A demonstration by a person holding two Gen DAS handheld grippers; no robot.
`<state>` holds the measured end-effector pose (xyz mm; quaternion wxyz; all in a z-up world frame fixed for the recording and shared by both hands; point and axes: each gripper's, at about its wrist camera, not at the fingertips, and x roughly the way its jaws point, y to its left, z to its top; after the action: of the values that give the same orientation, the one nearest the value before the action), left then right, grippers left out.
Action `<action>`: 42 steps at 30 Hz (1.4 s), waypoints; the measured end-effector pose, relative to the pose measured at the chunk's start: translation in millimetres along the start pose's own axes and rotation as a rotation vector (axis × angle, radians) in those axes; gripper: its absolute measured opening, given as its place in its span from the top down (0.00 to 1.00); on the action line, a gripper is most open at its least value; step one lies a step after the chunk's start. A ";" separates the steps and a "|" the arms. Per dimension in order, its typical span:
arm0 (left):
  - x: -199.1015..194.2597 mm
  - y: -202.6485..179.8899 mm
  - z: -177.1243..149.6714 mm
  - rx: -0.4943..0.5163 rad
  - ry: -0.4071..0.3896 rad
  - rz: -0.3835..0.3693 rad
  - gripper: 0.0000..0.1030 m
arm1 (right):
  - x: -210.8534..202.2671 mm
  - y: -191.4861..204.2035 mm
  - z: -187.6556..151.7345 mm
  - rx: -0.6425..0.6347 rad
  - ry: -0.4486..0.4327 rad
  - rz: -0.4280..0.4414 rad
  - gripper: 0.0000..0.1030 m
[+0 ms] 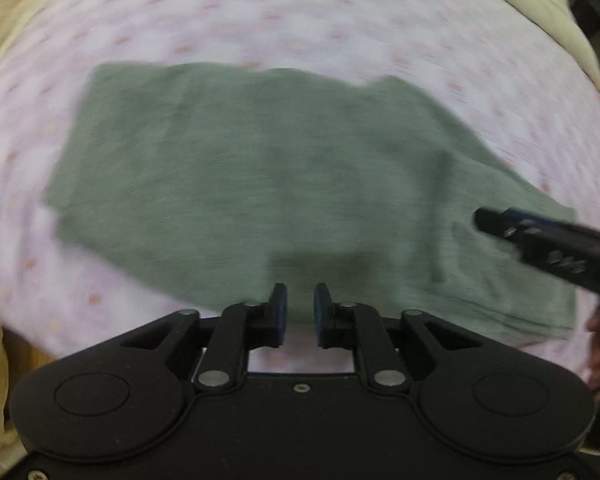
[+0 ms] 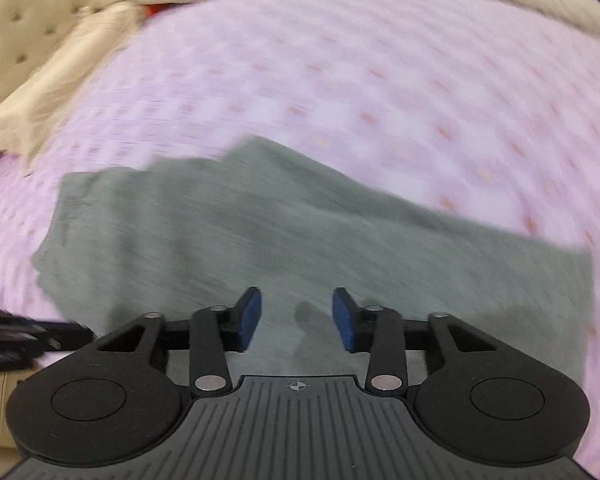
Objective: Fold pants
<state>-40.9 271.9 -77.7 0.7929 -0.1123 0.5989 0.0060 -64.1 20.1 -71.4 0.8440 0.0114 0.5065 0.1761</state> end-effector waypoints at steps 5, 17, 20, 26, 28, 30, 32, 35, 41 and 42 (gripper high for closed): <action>-13.8 78.8 6.6 -0.120 -0.044 0.044 0.64 | 20.3 97.9 30.7 -0.127 -0.019 0.074 0.44; -32.6 236.3 2.4 -0.411 -0.086 0.162 0.47 | 95.0 290.7 24.6 -0.566 0.024 0.016 0.37; -34.0 262.2 -9.5 -0.473 -0.079 0.179 0.47 | 110.6 310.7 -5.5 -0.714 0.058 -0.001 0.37; -38.3 286.2 -33.7 -0.553 -0.060 0.191 0.47 | 139.2 340.6 -67.2 -1.169 -0.013 -0.185 0.21; -36.3 288.0 -38.1 -0.565 -0.054 0.186 0.47 | 137.1 337.8 -66.2 -1.194 -0.033 -0.160 0.29; -31.2 288.5 -40.6 -0.561 -0.050 0.183 0.47 | 135.3 329.6 -49.9 -1.093 -0.008 -0.135 0.63; -29.2 284.3 -40.0 -0.545 -0.043 0.176 0.47 | 125.1 315.9 -23.6 -0.940 0.015 -0.067 0.79; -27.7 270.0 -35.9 -0.502 -0.040 0.154 0.47 | 82.5 288.3 11.6 -0.705 -0.051 0.040 0.88; -19.6 212.5 -10.8 -0.334 -0.044 0.079 0.47 | -47.5 152.4 51.0 -0.059 -0.262 0.092 0.88; -18.7 199.8 -6.3 -0.299 -0.048 0.067 0.47 | -63.2 122.2 47.4 0.057 -0.293 0.062 0.88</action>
<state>-80.9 467.8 -95.8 0.7807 -0.2088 0.5758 0.1241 -85.1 122.7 29.7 0.9023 0.0765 0.3822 0.1840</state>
